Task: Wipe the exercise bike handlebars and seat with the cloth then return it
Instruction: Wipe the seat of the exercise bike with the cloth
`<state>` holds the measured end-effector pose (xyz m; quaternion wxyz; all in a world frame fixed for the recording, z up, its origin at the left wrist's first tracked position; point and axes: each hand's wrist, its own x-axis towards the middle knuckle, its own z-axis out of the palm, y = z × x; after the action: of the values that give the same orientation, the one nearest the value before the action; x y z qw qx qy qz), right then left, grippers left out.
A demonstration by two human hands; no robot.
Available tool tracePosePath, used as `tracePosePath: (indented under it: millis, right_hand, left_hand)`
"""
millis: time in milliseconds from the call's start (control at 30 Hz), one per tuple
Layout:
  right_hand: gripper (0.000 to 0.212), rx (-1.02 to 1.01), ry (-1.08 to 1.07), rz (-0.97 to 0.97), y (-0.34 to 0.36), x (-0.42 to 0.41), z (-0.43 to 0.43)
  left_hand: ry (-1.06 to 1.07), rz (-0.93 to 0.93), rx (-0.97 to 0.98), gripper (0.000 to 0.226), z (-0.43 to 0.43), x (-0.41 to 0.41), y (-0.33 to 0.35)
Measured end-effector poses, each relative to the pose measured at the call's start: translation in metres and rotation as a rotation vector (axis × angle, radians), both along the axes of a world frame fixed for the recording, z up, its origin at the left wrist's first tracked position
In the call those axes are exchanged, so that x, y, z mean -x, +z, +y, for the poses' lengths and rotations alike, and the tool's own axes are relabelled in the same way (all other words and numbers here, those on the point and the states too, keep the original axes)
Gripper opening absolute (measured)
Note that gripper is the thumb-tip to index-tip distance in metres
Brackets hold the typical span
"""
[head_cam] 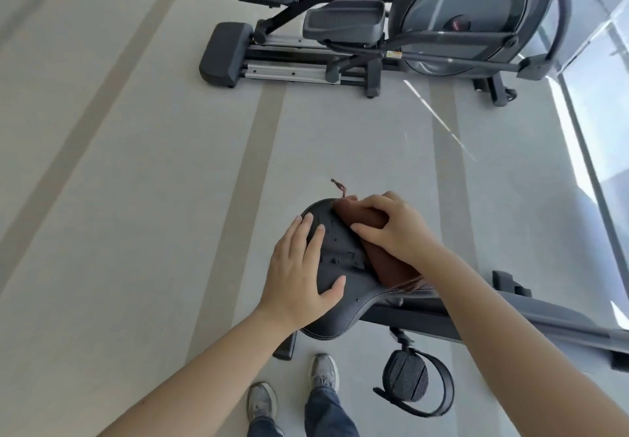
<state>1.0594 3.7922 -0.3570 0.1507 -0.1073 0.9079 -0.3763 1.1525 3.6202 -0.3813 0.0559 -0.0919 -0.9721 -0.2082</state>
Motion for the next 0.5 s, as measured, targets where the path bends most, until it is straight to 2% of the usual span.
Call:
tracePosePath:
  millis: [167, 333, 500]
  right_hand:
    - [0.027, 0.040, 0.050, -0.036, 0.000, -0.020, 0.033]
    - [0.023, 0.121, 0.023, -0.057, -0.006, 0.020, 0.004]
    - [0.028, 0.213, 0.082, -0.117, -0.011, 0.035, -0.005]
  left_hand:
    - [0.001, 0.013, 0.008, 0.070, 0.001, 0.001, 0.001]
    - [0.004, 0.028, 0.009, 0.071, 0.000, 0.001, -0.001]
    - [0.004, 0.030, 0.014, 0.072, -0.001, 0.002, -0.004]
